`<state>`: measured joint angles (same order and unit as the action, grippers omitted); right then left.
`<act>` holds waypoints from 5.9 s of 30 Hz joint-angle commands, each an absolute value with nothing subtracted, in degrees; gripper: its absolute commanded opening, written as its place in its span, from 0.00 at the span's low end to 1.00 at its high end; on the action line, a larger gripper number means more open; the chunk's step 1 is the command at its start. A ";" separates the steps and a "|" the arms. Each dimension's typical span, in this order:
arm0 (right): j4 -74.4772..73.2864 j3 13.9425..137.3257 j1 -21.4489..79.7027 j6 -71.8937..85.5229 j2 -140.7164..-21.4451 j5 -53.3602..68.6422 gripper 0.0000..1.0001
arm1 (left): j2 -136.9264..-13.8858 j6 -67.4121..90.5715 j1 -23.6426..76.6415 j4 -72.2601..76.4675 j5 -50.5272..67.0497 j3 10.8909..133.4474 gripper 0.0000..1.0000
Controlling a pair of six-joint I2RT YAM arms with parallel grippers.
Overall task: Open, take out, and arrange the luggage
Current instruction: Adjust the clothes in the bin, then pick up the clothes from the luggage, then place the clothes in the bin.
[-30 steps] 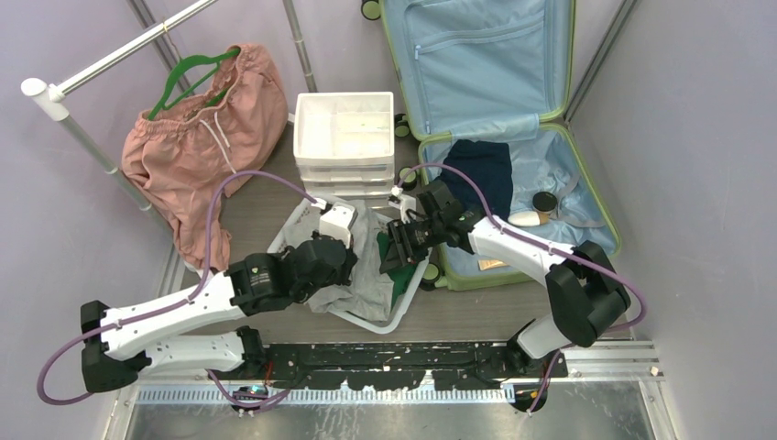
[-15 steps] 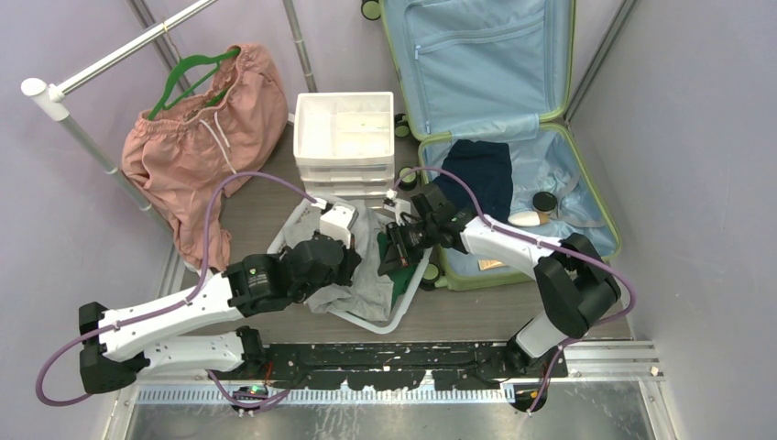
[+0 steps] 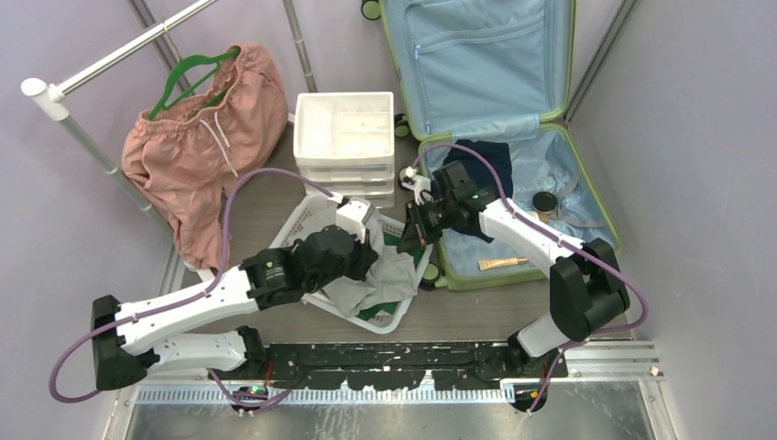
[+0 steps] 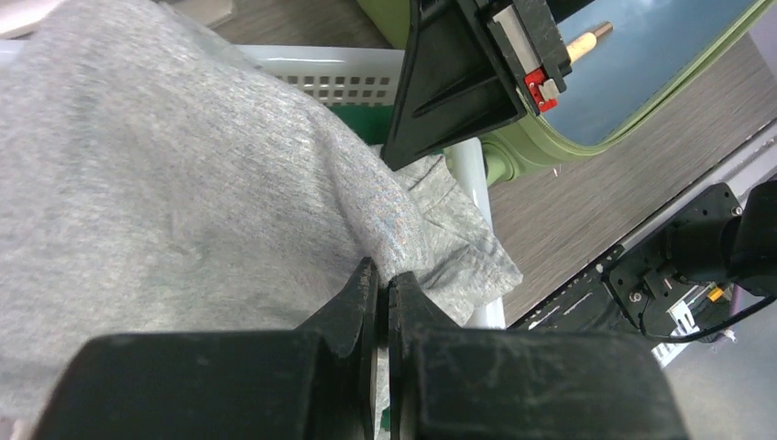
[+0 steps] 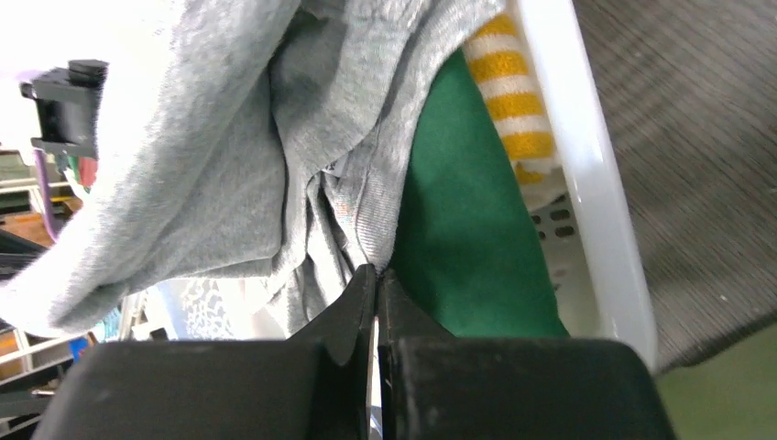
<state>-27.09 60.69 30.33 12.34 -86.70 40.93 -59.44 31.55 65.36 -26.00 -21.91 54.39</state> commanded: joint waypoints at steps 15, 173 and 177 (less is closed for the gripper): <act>-56.14 75.70 12.46 -21.34 -80.78 43.49 0.48 | -69.83 35.12 59.05 -18.15 -3.11 60.27 0.59; -60.95 65.13 -3.07 -28.21 -65.08 51.46 0.73 | -79.28 11.53 26.46 -67.20 16.34 85.98 0.00; -61.01 64.86 -3.25 -28.48 -65.21 51.42 0.73 | -81.39 6.33 26.46 -68.95 12.75 88.48 0.00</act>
